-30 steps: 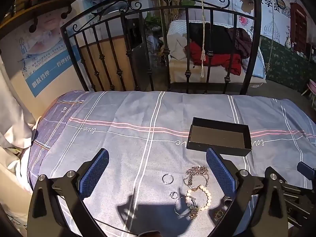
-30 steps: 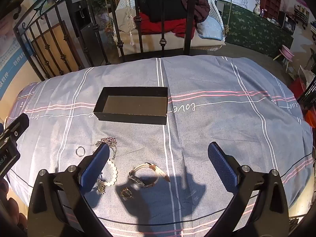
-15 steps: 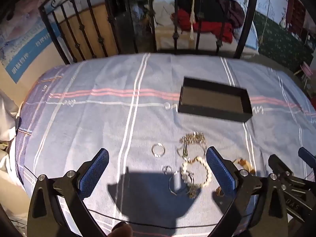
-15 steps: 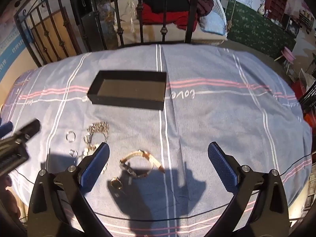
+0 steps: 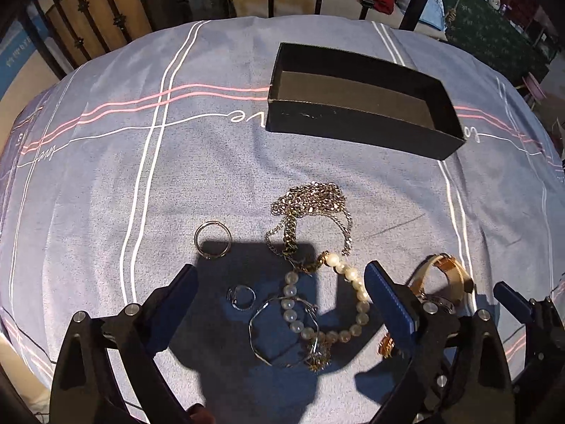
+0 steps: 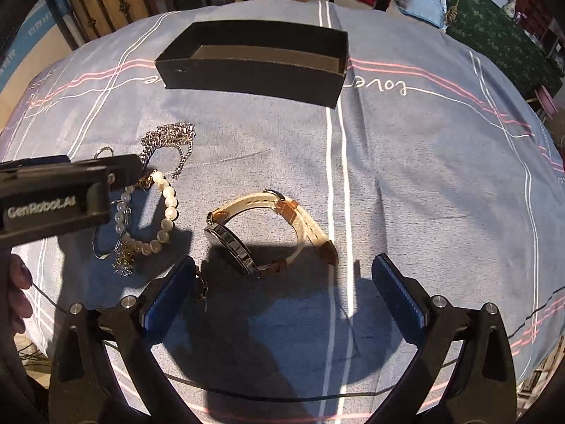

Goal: Organize jewelry

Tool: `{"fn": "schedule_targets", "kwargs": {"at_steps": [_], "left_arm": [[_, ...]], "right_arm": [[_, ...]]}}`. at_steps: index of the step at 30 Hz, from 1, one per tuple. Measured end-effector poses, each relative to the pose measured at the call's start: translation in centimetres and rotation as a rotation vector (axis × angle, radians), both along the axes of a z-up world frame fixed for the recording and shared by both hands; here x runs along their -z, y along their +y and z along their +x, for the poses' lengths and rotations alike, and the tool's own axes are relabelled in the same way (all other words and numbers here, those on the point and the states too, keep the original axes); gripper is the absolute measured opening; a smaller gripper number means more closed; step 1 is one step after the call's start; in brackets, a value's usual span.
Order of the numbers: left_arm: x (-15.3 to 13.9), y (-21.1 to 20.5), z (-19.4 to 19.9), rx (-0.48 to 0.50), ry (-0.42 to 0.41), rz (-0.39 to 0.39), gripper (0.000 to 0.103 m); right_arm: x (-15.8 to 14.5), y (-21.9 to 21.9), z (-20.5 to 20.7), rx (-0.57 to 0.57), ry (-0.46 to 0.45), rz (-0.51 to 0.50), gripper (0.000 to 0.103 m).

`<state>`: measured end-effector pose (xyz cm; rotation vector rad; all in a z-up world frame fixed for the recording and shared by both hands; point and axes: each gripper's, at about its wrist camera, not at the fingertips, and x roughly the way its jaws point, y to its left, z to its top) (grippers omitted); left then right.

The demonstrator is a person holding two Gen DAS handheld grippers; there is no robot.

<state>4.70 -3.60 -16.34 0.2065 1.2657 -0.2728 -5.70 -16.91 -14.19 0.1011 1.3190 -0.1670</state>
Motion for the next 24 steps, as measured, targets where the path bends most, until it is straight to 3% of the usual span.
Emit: {"fn": "schedule_targets", "kwargs": {"at_steps": [1,3,6,8,9,11,12,17,21,22,24], "left_arm": [[0.6,-0.1,0.4,-0.007,0.006,0.009,0.086],[2.1,-0.2,1.1,-0.019,0.035,0.028,0.067],[3.2,-0.2,1.5,-0.033,0.007,0.033,0.065],[3.6,-0.6,1.7,-0.016,-0.009,0.047,0.061],[3.7,-0.9,1.6,0.001,-0.027,0.059,0.054],[3.6,-1.3,1.5,0.020,-0.051,0.055,0.031],[3.6,-1.4,1.6,0.015,-0.060,0.057,0.010],[2.9,0.8,2.0,-0.051,-0.027,-0.092,0.010],[0.1,1.1,1.0,-0.034,-0.086,-0.120,0.010],[-0.9,0.9,1.1,-0.026,-0.105,-0.128,0.010],[-3.2,0.4,1.0,-0.007,-0.149,-0.145,0.010]], "right_arm": [[0.5,0.0,0.2,-0.005,0.004,0.002,0.099],[1.4,0.0,0.5,-0.009,0.012,0.019,0.099],[2.3,-0.4,0.5,-0.014,0.014,0.063,0.098],[2.6,-0.6,0.4,-0.016,0.006,0.082,0.087],[2.7,-0.5,0.4,-0.020,0.007,0.072,0.077],[2.4,-0.3,0.4,-0.029,-0.006,0.084,0.057],[2.2,-0.4,0.5,-0.031,-0.008,0.085,0.044],[1.5,-0.7,0.8,-0.026,-0.020,0.132,0.035],[-0.6,-1.0,0.7,-0.022,-0.070,0.134,0.033],[-1.4,-1.1,0.9,-0.025,-0.088,0.132,0.013],[-3.2,-1.3,1.8,-0.024,-0.122,0.136,0.008]]}}
